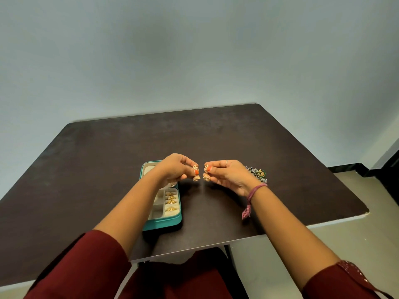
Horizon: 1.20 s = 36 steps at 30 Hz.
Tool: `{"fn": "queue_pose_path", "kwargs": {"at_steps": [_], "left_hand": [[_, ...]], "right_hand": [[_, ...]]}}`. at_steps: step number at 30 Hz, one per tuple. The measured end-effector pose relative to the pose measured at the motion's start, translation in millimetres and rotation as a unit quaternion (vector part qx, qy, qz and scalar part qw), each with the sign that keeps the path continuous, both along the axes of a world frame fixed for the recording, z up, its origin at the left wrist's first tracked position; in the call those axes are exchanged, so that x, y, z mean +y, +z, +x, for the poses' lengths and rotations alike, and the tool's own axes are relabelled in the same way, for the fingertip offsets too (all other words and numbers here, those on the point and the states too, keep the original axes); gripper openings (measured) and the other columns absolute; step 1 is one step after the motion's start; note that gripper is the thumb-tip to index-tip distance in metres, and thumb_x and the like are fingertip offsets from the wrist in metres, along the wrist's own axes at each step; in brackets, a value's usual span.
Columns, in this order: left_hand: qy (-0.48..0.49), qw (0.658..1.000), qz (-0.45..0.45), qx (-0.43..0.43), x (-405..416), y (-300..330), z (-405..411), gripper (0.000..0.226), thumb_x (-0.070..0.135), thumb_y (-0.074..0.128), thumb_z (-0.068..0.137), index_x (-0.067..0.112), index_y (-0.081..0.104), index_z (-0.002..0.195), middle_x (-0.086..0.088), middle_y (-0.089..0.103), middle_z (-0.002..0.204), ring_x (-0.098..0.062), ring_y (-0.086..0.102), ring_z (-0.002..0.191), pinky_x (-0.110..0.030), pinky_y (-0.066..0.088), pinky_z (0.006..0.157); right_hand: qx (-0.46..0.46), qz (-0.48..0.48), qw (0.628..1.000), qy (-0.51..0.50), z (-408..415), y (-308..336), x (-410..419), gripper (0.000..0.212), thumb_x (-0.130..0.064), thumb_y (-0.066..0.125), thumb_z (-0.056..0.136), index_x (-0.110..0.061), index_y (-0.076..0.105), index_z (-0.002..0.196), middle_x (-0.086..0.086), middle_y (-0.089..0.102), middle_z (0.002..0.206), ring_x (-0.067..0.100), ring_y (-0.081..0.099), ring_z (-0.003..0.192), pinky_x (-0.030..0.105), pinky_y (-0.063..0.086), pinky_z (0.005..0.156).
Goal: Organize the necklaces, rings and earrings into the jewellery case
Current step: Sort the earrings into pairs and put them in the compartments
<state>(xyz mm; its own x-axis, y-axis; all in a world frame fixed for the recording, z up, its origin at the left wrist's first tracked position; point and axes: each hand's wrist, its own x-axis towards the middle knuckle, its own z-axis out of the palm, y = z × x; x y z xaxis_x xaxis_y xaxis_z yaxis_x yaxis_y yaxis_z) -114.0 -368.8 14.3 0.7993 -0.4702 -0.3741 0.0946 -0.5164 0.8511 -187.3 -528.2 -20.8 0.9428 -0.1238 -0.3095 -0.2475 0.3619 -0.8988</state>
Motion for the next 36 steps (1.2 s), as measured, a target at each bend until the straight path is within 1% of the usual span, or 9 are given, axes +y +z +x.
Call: {"fn": "queue_pose_path", "kwargs": {"at_steps": [3, 6, 10, 16, 20, 24, 29, 34, 36], "left_hand": [[-0.043, 0.995, 0.09, -0.024, -9, 2, 6, 0.011, 0.001, 0.065, 0.086, 0.011, 0.067, 0.09, -0.002, 0.065, 0.077, -0.005, 0.055, 0.063, -0.009, 0.039, 0.04], [-0.077, 0.984, 0.155, -0.036, -16, 4, 13, 0.013, 0.0, 0.066, 0.085, 0.011, 0.069, 0.092, -0.002, 0.066, 0.081, -0.007, 0.055, 0.067, -0.01, 0.041, 0.042], [-0.105, 0.969, 0.219, -0.051, -23, 5, 23, 0.017, 0.003, 0.069, 0.083, 0.008, 0.071, 0.1, -0.004, 0.065, 0.087, -0.011, 0.054, 0.07, -0.015, 0.044, 0.053], [-0.13, 0.953, 0.27, -0.043, -32, 7, 30, 0.02, 0.005, 0.064, 0.088, 0.009, 0.067, 0.107, -0.004, 0.066, 0.093, -0.011, 0.06, 0.077, -0.013, 0.04, 0.052], [-0.144, 0.942, 0.301, -0.031, -36, 8, 33, 0.021, 0.01, 0.061, 0.091, 0.012, 0.065, 0.112, -0.003, 0.067, 0.096, -0.011, 0.061, 0.085, -0.013, 0.037, 0.052], [-0.16, 0.929, 0.333, -0.022, -37, 12, 30, 0.026, 0.017, 0.055, 0.096, 0.013, 0.062, 0.12, -0.001, 0.064, 0.1, -0.004, 0.055, 0.071, -0.012, 0.034, 0.05], [-0.139, 0.932, 0.331, -0.035, -32, 14, 31, 0.031, 0.019, 0.054, 0.097, 0.012, 0.057, 0.127, -0.001, 0.067, 0.107, -0.011, 0.055, 0.092, -0.013, 0.036, 0.055], [-0.085, 0.961, 0.238, -0.108, -27, 16, 41, 0.021, 0.002, 0.059, 0.09, 0.002, 0.064, 0.11, -0.004, 0.065, 0.085, -0.014, 0.061, 0.068, -0.022, 0.052, 0.066], [-0.064, 0.962, 0.221, -0.147, -26, 18, 42, 0.013, 0.002, 0.058, 0.089, 0.006, 0.067, 0.098, -0.006, 0.067, 0.088, -0.017, 0.065, 0.071, -0.03, 0.057, 0.075]], "right_hand": [[0.037, -0.072, 0.997, 0.011, 7, -4, 6, 0.022, 0.002, 0.06, 0.088, 0.007, 0.062, 0.11, 0.007, 0.064, 0.079, 0.006, 0.065, 0.057, 0.014, 0.053, 0.053], [0.049, -0.115, 0.992, 0.017, 12, -6, 8, 0.021, 0.002, 0.059, 0.089, 0.007, 0.063, 0.109, 0.009, 0.064, 0.08, 0.01, 0.063, 0.067, 0.014, 0.053, 0.053], [0.059, -0.165, 0.984, 0.019, 18, -9, 9, 0.02, -0.001, 0.061, 0.089, 0.005, 0.066, 0.107, 0.009, 0.065, 0.08, 0.012, 0.062, 0.069, 0.016, 0.055, 0.056], [0.06, -0.241, 0.968, 0.023, 24, -13, 12, 0.016, -0.004, 0.064, 0.088, -0.002, 0.069, 0.103, 0.011, 0.067, 0.089, 0.009, 0.062, 0.068, 0.013, 0.052, 0.052], [0.059, -0.273, 0.96, 0.025, 28, -17, 11, 0.01, -0.007, 0.069, 0.084, -0.009, 0.073, 0.093, 0.011, 0.07, 0.091, 0.014, 0.065, 0.076, 0.019, 0.056, 0.064], [0.055, -0.295, 0.954, 0.024, 29, -19, 10, 0.007, -0.008, 0.072, 0.082, -0.012, 0.073, 0.087, 0.01, 0.07, 0.086, 0.014, 0.064, 0.075, 0.02, 0.056, 0.064], [0.06, -0.33, 0.942, 0.029, 30, -17, 13, 0.008, -0.009, 0.071, 0.083, -0.01, 0.073, 0.091, 0.006, 0.069, 0.082, 0.012, 0.064, 0.07, 0.02, 0.056, 0.065], [0.06, -0.331, 0.941, 0.027, 27, -15, 9, 0.005, -0.009, 0.068, 0.086, -0.009, 0.071, 0.089, 0.005, 0.066, 0.073, 0.011, 0.062, 0.065, 0.022, 0.057, 0.067], [0.059, -0.333, 0.941, 0.029, 24, -11, 4, 0.005, -0.008, 0.066, 0.087, -0.008, 0.07, 0.09, 0.004, 0.065, 0.071, 0.01, 0.06, 0.063, 0.023, 0.057, 0.069]]}}
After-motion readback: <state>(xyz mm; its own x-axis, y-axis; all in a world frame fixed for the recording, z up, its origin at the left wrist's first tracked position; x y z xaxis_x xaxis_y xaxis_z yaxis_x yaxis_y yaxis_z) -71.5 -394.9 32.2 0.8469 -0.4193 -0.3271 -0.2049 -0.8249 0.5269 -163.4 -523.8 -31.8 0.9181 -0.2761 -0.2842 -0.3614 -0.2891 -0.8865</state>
